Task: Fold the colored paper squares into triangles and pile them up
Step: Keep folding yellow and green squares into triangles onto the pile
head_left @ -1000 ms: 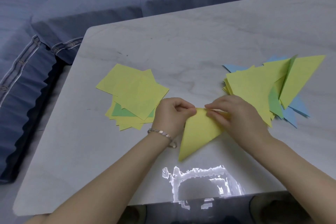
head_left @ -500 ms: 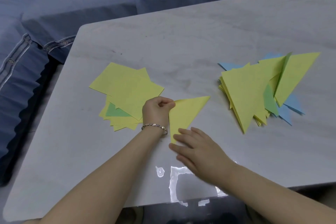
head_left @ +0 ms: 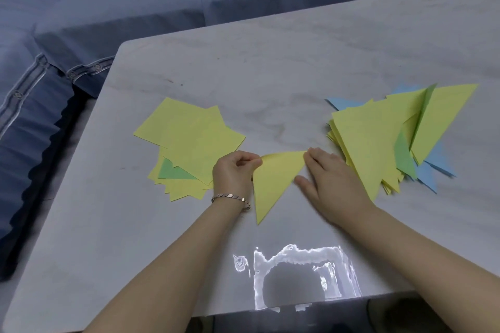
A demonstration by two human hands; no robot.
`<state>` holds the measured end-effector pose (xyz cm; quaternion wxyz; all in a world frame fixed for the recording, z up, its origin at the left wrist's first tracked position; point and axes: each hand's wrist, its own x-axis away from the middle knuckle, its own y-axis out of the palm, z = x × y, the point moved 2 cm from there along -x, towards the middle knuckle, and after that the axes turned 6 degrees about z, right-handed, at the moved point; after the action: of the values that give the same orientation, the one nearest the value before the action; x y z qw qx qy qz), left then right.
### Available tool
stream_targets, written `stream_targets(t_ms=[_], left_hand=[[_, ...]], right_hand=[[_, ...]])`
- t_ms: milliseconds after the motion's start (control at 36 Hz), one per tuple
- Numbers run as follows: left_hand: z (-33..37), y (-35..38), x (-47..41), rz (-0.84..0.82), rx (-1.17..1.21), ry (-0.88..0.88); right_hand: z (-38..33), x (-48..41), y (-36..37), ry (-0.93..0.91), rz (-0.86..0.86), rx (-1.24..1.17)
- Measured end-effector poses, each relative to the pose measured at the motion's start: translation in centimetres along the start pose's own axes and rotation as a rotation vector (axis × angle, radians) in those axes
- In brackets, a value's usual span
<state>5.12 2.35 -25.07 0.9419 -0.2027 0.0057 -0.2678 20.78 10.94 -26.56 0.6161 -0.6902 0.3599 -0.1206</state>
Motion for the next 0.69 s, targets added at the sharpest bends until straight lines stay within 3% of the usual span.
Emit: stream_targets(t_ms=[194,278,417,528,583,694], left_hand=[[0.2,0.0,0.5,0.037,0.003,-0.031],[0.9,-0.5,0.8,0.09,0.107,-0.114],[3.7,-1.7,2.5,0.134,0.338,-0.162],[5.7,-2.3,4.3,-0.056,0.355,-0.028],[5.5,-3.1,4.3,-0.084,0.171,0.077],[3.4,-4.7,1.7,-0.082,-0.574,0.252]], right_hand=[[-1.3,-0.3,0.3,0.114,-0.156,-0.015],[-2.2,0.0,-1.1,0.249,-0.163,-0.252],[-4.5,0.1,-5.2,0.501,-0.095,-0.998],[-3.3,-0.3,-7.7,0.435,0.066,-0.933],[-1.6,-0.6,-8.8,0.453,0.15,-0.87],[3.2,-1.6,-10.4,0.569,0.235,-0.686]])
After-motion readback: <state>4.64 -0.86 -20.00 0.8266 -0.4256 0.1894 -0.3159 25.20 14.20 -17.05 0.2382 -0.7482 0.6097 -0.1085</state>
